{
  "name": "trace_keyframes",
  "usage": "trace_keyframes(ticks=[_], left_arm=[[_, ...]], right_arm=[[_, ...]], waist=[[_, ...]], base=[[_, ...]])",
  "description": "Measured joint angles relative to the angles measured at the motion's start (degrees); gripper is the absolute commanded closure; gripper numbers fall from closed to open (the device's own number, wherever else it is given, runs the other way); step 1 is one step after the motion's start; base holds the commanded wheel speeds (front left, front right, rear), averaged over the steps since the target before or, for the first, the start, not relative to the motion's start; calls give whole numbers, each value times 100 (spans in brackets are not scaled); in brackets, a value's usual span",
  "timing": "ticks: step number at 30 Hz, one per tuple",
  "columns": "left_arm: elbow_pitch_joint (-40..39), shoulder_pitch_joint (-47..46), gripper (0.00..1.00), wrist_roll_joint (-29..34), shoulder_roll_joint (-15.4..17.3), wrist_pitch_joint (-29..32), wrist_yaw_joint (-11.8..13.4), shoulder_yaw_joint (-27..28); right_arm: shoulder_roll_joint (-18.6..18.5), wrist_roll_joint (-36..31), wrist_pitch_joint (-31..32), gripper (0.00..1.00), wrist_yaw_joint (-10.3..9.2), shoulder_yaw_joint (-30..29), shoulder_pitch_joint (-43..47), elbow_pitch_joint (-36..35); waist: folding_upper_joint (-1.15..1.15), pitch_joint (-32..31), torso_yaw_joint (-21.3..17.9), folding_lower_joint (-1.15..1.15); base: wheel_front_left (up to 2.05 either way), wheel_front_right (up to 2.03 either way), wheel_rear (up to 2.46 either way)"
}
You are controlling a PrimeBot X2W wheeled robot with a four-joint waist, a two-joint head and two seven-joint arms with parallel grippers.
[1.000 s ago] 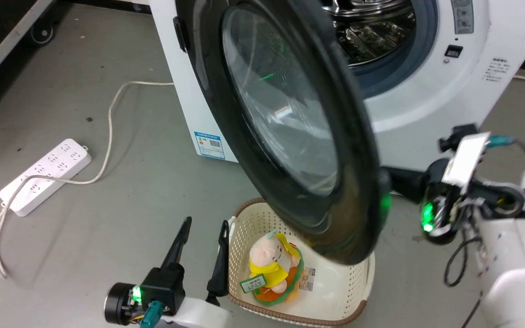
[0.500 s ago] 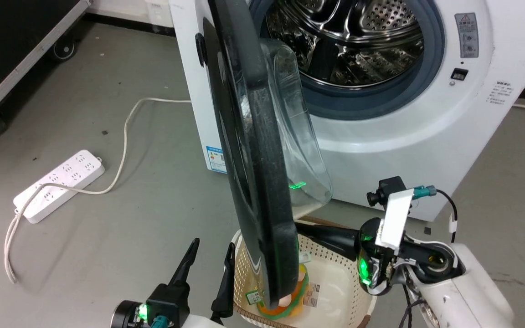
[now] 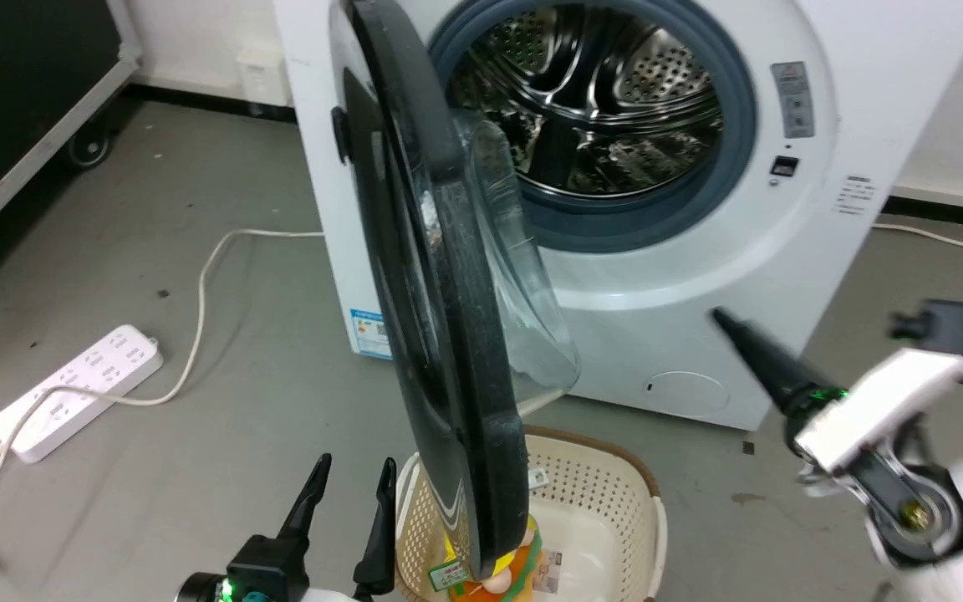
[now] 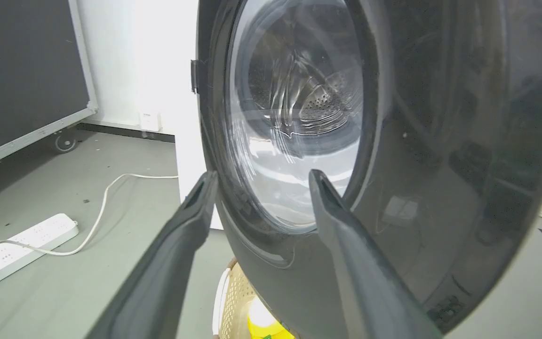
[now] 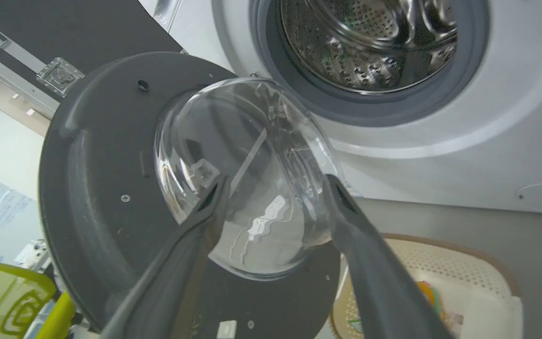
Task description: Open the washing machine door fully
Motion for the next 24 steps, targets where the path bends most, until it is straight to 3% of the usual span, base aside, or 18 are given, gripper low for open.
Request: trace_keyframes(ticks=[2, 3, 4, 5, 6, 7, 10, 11, 12, 15, 16, 24], left_arm=[[-8, 1, 0, -15, 0, 1, -20, 30], [-29, 1, 0, -47, 0, 0, -64, 101], [-29, 1, 0, -47, 0, 0, -64, 101], [-52, 3, 0, -54, 0, 1, -83, 167], [-52, 3, 0, -54, 0, 1, -83, 167], [-76, 14, 0, -55, 1, 1, -121, 211], [-121, 68, 0, -56, 1, 1, -191, 271], [-121, 68, 0, -56, 1, 1, -191, 271], [-137, 83, 0, -55, 1, 1, -223, 310], [-148, 91, 0, -43, 1, 1, -276, 321], [-152, 121, 0, -30, 1, 1, -312, 327], [-153, 203, 0, 8, 1, 1, -349, 323]], right_arm=[[-119, -357, -374, 0, 0, 32, 123, -211], [-388, -1131, -1095, 0, 0, 156, 363, -575], [-388, -1131, -1095, 0, 0, 156, 363, -575], [-549, -1731, -1747, 0, 1, 174, 615, -766], [-549, -1731, -1747, 0, 1, 174, 615, -766], [-669, -2452, -2291, 0, 4, 191, 938, -833], [-583, -3392, -2962, 0, 19, -103, 1462, -834], [-583, -3392, -2962, 0, 19, -103, 1462, -834], [-369, -3986, -3154, 0, 21, -322, 1759, -901], [-111, -4510, -3239, 0, 24, -481, 2015, -1017], [65, -5069, -3274, 0, 24, -595, 2239, -1132], [643, -5770, -3292, 0, 24, -939, 2720, -1212]], waist=[[0, -11, -33, 0], [0, -32, -94, 0], [0, -32, -94, 0], [0, -55, -150, 0], [0, -55, -150, 0], [0, -84, -207, 0], [0, -115, -290, 0], [0, -115, -290, 0], [0, -126, -347, 0], [0, -138, -400, 0], [0, -149, -445, 0], [0, -159, -516, 1]], base=[[0, 0, 0], [0, 0, 0], [0, 0, 0], [0, 0, 0], [0, 0, 0], [0, 0, 0], [0, 0, 0], [0, 0, 0], [0, 0, 0], [0, 0, 0], [0, 0, 0], [0, 0, 0]])
